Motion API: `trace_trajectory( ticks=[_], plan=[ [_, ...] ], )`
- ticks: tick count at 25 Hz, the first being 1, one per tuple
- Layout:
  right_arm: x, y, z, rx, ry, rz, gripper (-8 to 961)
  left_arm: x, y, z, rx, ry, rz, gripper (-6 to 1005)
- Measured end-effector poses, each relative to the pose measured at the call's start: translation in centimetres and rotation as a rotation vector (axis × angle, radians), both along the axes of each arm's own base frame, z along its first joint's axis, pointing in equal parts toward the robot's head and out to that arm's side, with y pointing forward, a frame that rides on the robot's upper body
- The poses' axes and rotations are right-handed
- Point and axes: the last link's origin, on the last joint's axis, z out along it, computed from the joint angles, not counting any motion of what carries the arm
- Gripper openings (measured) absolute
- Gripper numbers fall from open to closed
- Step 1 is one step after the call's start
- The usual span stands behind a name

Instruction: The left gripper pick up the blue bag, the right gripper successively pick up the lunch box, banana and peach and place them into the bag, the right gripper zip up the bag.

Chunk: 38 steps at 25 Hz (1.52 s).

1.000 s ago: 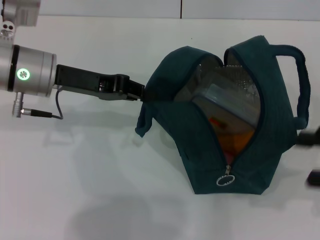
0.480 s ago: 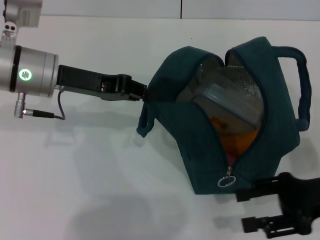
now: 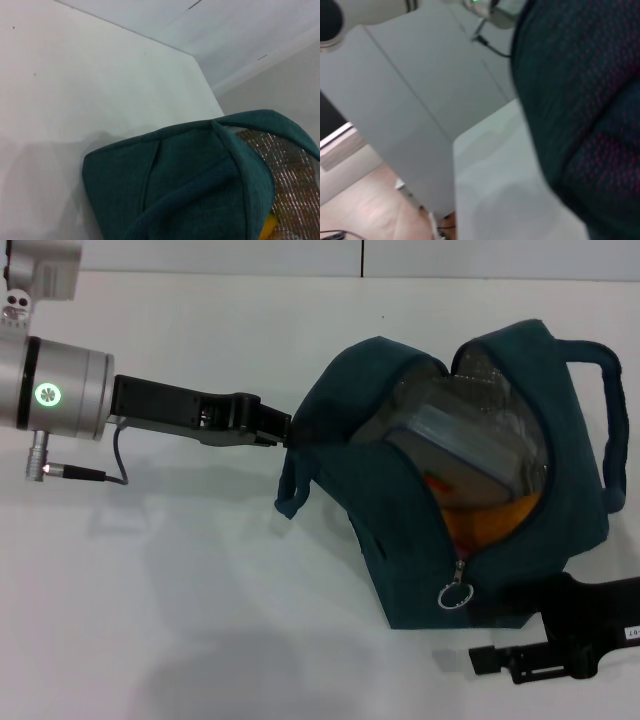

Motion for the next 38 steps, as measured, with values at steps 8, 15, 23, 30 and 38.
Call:
trace_trajectory(
  ticks=[8,15,23,30,38],
  plan=[
    [0.5,0.6,0.4,0.080,0.002,-0.031,611,0.1,0.0,-0.1,-0.003,-0.003,0.000,43],
    [0.5,0.7,0.2,0.108,0.000,-0.033,608,0.0,-0.1,-0.1,-0.003,-0.002,0.000,42],
    [-0.1,1.0,-1.6,0.081,-0.034,-0.014,605,0.3,0.0,-0.2,-0.004,-0.002,-0.009,42],
    [-0.4,1.4,-1.6,0.113,-0.003,-0.022,592,0.3,0.1,-0.1,-0.002,-0.001,-0.012,43],
    [-0.5,1.4,-2.2,0.096,-0.020,-0.019,547,0.3,0.1,-0.1,-0.002,0.000,-0.014,43]
  ],
)
